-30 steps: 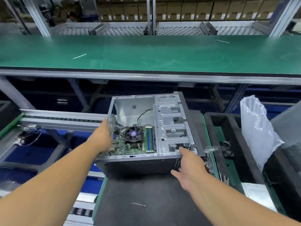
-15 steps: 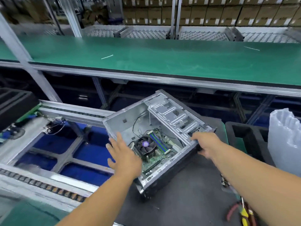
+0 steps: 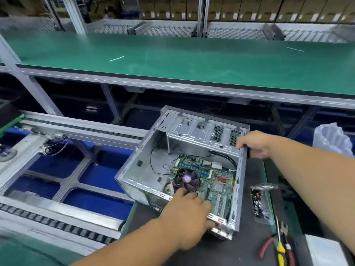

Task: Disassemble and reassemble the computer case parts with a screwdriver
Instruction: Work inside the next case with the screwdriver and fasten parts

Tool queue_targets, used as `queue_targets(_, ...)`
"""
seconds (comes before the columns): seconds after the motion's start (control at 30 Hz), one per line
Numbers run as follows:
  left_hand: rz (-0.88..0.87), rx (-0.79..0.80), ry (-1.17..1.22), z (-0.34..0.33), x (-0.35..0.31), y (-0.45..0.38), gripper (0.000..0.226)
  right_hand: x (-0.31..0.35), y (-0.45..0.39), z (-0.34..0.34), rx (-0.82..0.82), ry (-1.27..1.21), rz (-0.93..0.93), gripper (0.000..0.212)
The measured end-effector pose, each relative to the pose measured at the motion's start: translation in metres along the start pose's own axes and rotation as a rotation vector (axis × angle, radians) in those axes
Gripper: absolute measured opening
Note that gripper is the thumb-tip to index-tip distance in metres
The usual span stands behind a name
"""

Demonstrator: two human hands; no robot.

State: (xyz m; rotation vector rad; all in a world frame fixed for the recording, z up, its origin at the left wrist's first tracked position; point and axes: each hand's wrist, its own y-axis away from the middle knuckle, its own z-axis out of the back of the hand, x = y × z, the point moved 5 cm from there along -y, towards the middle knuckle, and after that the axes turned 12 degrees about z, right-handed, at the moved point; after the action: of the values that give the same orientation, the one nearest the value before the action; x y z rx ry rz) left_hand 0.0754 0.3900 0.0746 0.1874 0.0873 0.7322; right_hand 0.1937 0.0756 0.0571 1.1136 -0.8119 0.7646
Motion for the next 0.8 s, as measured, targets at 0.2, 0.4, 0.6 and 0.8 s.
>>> queue_targets(0.2,-0.170,0.041,0.050,0.013,-0.038,-0.032,0.035,0.008,0.000,0.024,-0.045,0.085,0.044,0.023)
queue_targets(0.4,-0.219,0.084,0.064,0.015,-0.050,-0.040,0.033,0.017,0.037,0.014,-0.279,0.319,0.245,0.065)
queue_targets(0.6,-0.203,0.089,0.074,0.020,-0.060,-0.044,0.039,-0.009,0.121,0.025,-0.645,0.108,0.466,0.032)
queue_targets(0.8,-0.096,0.027,0.291,0.042,-0.062,-0.053,0.058,-0.096,0.220,0.073,-0.924,-0.100,0.345,0.031)
